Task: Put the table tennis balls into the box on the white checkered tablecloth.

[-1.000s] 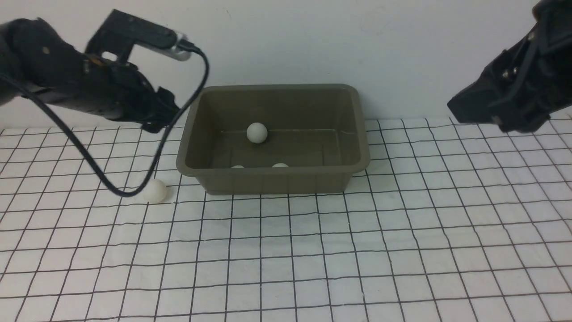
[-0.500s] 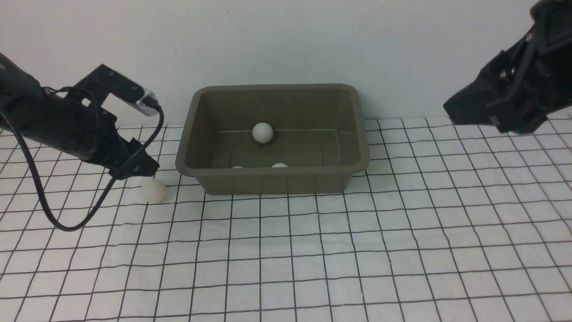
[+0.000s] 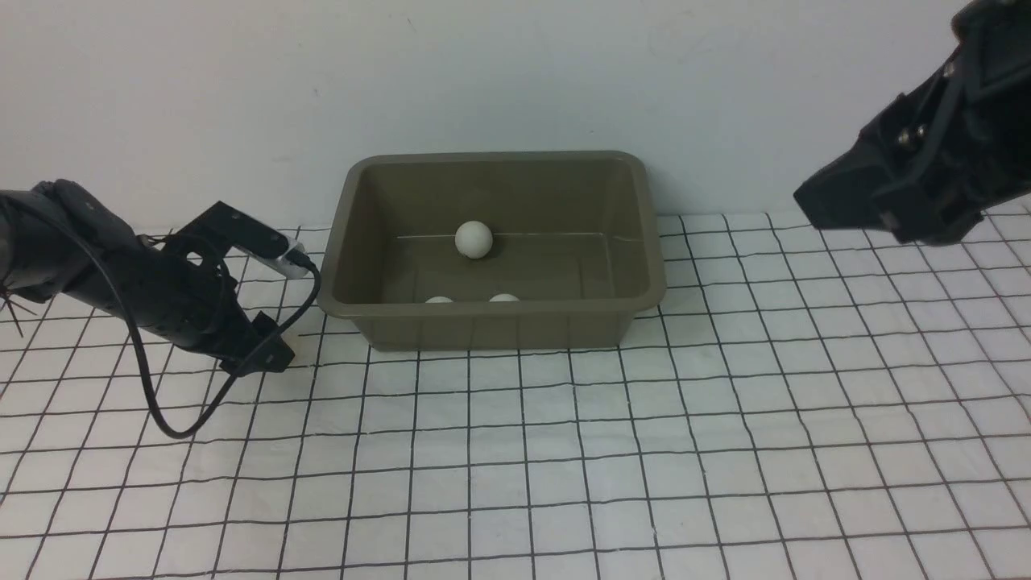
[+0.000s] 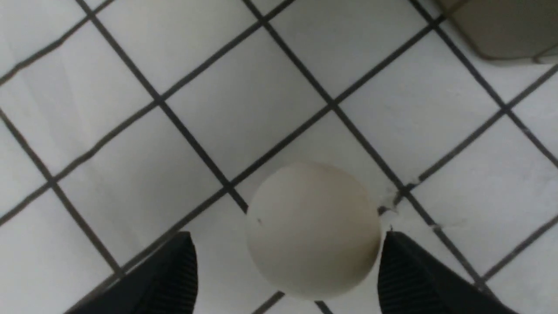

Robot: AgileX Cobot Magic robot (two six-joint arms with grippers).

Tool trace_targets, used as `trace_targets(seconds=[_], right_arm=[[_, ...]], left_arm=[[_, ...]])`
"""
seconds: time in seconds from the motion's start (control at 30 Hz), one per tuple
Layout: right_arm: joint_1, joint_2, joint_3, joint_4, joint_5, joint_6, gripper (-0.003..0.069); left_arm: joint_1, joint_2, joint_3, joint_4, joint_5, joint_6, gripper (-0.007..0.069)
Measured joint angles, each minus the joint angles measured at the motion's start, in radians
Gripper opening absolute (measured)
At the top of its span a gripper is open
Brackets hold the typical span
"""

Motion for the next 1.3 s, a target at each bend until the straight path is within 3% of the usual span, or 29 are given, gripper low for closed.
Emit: trace_targets(seconds=[0.07, 0.1, 0.23, 0.5, 0.63, 0.83, 0.9, 0.97, 1.1, 1.3], right_arm=[[0.0, 0.0, 0.0, 0.0, -0.001, -0.006, 0.043], [0.0, 0.0, 0.0, 0.0, -0.001, -0.008, 0.043], [0.0, 0.0, 0.0, 0.003, -0.002, -0.011, 0.043], [0.0, 0.0, 0.0, 0.022, -0.002, -0.014, 0.043], [0.0, 0.0, 0.0, 0.027, -0.001, -0.015, 0.043], [0.0, 0.0, 0.0, 0.028, 0.001, -0.019, 0.043], [0.0, 0.0, 0.0, 0.022, -0.001, -0.02, 0.043], [0.0, 0.0, 0.0, 0.005, -0.002, -0.022, 0.043], [0.0, -0.003, 0.0, -0.057, -0.018, -0.032, 0.043], [0.0, -0.051, 0.0, -0.127, -0.073, -0.013, 0.043]], left_arm=[[0.0, 0.008, -0.001, -0.003, -0.001, 0.013, 0.0332], [0.0, 0.008, -0.001, -0.003, -0.001, 0.014, 0.0318], [0.0, 0.001, -0.005, -0.026, 0.027, 0.018, 0.0328], [0.0, -0.185, -0.093, -0.2, 0.131, 0.07, 0.0328], [-0.066, -0.185, -0.178, -0.335, 0.175, 0.169, 0.0328], [-0.155, -0.038, -0.263, -0.361, 0.176, 0.221, 0.0328], [-0.158, -0.009, -0.289, -0.36, 0.191, 0.219, 0.0356], [-0.158, 0.005, -0.306, -0.358, 0.21, 0.187, 0.0432], [-0.158, -0.04, -0.335, -0.274, 0.232, 0.025, 0.0596], [-0.158, -0.123, -0.34, -0.113, 0.236, -0.087, 0.0571]])
